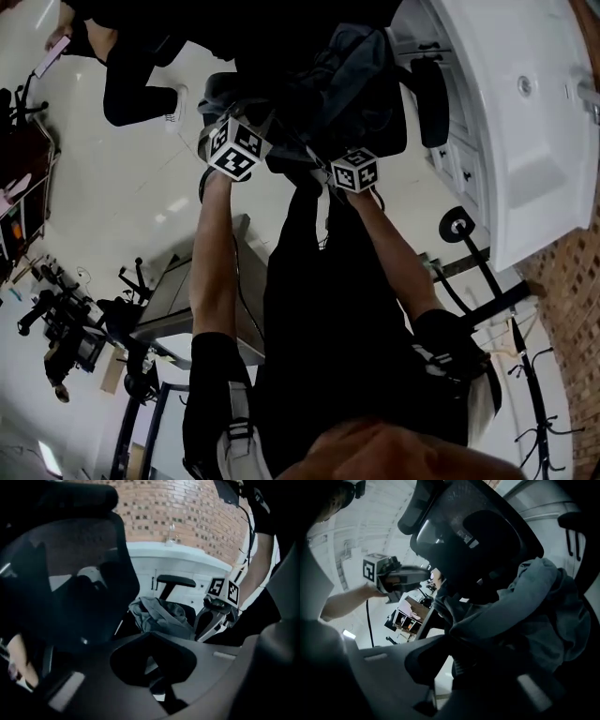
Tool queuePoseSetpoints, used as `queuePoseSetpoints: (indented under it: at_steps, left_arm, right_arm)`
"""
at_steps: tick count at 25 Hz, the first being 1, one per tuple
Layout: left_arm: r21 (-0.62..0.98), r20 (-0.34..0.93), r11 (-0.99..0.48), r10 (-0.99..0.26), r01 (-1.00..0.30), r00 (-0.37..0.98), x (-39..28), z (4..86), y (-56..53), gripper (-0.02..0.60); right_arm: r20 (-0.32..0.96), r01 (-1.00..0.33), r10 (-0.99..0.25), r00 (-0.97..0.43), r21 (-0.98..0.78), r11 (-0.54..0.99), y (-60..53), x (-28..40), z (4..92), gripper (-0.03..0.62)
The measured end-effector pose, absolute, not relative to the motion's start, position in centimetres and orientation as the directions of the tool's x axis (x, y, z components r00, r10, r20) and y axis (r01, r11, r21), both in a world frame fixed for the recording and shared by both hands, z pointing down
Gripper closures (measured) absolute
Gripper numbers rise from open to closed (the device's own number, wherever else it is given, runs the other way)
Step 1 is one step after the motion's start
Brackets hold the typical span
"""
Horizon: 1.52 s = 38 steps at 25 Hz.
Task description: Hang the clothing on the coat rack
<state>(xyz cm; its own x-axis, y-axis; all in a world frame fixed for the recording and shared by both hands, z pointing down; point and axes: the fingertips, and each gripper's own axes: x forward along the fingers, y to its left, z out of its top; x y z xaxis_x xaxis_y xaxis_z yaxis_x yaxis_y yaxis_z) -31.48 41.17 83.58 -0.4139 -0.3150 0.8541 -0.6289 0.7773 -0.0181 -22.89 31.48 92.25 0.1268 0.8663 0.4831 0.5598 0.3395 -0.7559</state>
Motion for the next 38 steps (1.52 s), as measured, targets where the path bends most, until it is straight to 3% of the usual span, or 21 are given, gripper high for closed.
queuePoseSetpoints:
  at_steps: [4,6,7,8,13,16,17,18,20,23,28,33,36,38]
  left_arm:
    - [0.061,0.91,0.655,-0.347,-0.753,-0.228,-32.2,88.8,38.2,0.578]
    - [0.126,0.899,0.677,-0.387,-0.725,-0.206,-33.1,90.2,37.4,0.578]
    - [0.143,0.889,0.702,-0.401,-0.698,-0.221,-33.8,90.4,37.2,0.578]
    - [0.149,0.879,0.729,-0.407,-0.668,-0.248,-34.3,90.3,37.1,0.578]
    - [0.148,0.817,0.879,-0.366,-0.453,-0.445,-34.7,88.4,38.6,0.578]
    - [0.157,0.807,0.926,-0.321,-0.343,-0.496,-32.6,88.2,39.3,0.578]
    - [0.154,0.815,0.93,-0.31,-0.333,-0.489,-31.7,88.5,39.3,0.578]
    - [0.15,0.829,0.93,-0.303,-0.335,-0.47,-30.5,88.9,39.1,0.578]
    - [0.126,0.862,0.92,-0.286,-0.371,-0.418,-28.5,89.8,38.8,0.578]
    - [0.056,0.887,0.883,-0.258,-0.466,-0.383,-28.2,90.2,39.0,0.578]
    - [-0.033,0.87,0.837,-0.245,-0.545,-0.428,-31.1,88.1,38.6,0.505]
    - [-0.064,0.838,0.741,-0.324,-0.668,-0.44,-33.7,85.0,37.1,0.346]
    - [-0.072,0.869,0.536,-0.38,-0.841,-0.316,-34.4,85.9,35.4,0.284]
    - [-0.091,0.901,0.398,-0.358,-0.913,-0.246,-34.6,86.7,35.2,0.282]
  right_arm:
    - [0.589,0.631,0.78,0.214,-0.693,0.35,29.3,-20.3,95.2,0.569]
    - [0.648,0.674,0.724,0.238,-0.647,0.357,27.9,-20.4,96.3,0.347]
    - [0.673,0.687,0.707,0.216,-0.619,0.379,27.0,-21.5,96.5,0.289]
    - [0.7,0.702,0.694,0.169,-0.58,0.413,25.9,-23.3,96.6,0.278]
    - [0.788,0.834,0.607,-0.107,-0.261,0.486,26.1,-34.2,95.6,0.279]
    - [0.854,0.915,0.514,-0.081,-0.141,0.378,30.2,-36.1,97.9,0.283]
    - [0.885,0.933,0.461,-0.058,-0.116,0.34,30.9,-35.8,99.4,0.301]
    - [0.91,0.942,0.413,-0.036,-0.107,0.318,31.2,-35.4,100.7,0.364]
    - [0.923,0.928,0.385,-0.004,-0.14,0.346,30.9,-34.6,101.2,0.577]
    - [0.854,0.856,0.519,-0.031,-0.246,0.455,30.0,-34.9,96.9,0.58]
    - [0.555,0.79,0.813,-0.178,-0.412,0.454,29.9,-36.3,83.6,0.58]
    - [0.439,0.891,0.885,-0.158,-0.323,0.32,30.1,-34.5,75.5,0.58]
    - [0.451,0.94,0.886,-0.113,-0.24,0.242,30.4,-33.1,74.1,0.58]
    - [0.46,0.962,0.884,-0.081,-0.194,0.19,30.5,-32.3,73.9,0.58]
